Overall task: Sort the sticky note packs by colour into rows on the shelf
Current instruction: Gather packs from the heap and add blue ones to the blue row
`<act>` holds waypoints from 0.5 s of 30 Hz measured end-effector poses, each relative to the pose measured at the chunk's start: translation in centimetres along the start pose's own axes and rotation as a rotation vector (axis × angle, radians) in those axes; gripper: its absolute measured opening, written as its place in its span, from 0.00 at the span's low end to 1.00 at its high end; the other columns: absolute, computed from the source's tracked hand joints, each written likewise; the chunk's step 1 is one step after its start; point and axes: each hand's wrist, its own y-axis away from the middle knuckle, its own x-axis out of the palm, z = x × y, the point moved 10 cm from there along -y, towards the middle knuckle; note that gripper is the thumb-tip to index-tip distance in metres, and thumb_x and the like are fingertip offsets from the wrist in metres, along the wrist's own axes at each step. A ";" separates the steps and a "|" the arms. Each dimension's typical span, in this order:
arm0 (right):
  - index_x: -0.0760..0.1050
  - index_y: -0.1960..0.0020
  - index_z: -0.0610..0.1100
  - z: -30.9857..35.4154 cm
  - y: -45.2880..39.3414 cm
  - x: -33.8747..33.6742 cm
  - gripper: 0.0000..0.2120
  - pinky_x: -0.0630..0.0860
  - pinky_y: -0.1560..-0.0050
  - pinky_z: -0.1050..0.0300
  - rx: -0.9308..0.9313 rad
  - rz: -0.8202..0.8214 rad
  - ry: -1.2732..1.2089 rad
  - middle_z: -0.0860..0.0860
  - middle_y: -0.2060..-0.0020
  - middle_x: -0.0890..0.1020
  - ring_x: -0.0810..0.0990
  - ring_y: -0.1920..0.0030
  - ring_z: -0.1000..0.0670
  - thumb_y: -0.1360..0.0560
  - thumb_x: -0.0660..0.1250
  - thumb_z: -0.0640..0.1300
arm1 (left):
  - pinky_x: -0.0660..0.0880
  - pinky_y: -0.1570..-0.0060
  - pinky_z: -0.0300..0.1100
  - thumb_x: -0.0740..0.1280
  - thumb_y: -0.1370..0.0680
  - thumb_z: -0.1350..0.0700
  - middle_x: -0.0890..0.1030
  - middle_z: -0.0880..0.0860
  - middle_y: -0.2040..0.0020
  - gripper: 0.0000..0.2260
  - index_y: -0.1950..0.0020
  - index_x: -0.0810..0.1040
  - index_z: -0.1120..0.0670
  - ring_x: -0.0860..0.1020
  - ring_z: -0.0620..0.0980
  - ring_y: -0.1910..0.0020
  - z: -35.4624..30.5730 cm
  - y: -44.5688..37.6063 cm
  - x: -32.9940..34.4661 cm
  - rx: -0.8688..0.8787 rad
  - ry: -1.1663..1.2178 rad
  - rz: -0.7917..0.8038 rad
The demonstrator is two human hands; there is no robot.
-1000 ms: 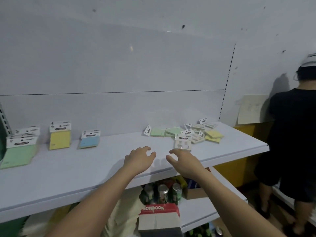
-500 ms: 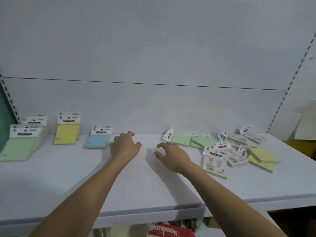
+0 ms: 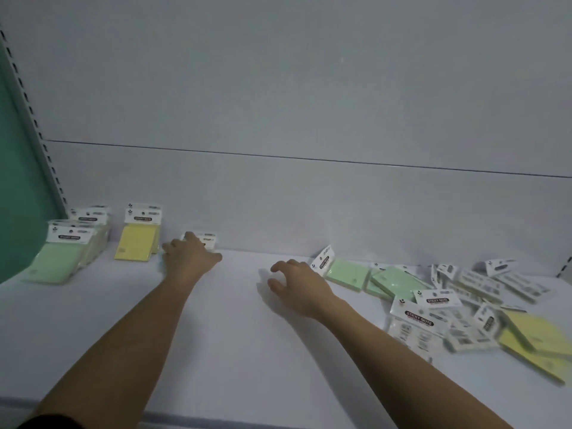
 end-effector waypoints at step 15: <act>0.70 0.33 0.48 5.8 -4.2 4.6 0.19 0.70 0.41 0.49 0.043 -0.082 -0.062 0.47 0.38 0.76 0.72 0.38 0.44 0.21 0.55 0.51 | 0.66 0.37 0.50 0.77 0.36 0.52 0.74 0.63 0.39 0.39 0.31 0.64 0.61 0.71 0.63 0.38 1.2 -1.6 -1.2 0.088 0.411 -0.196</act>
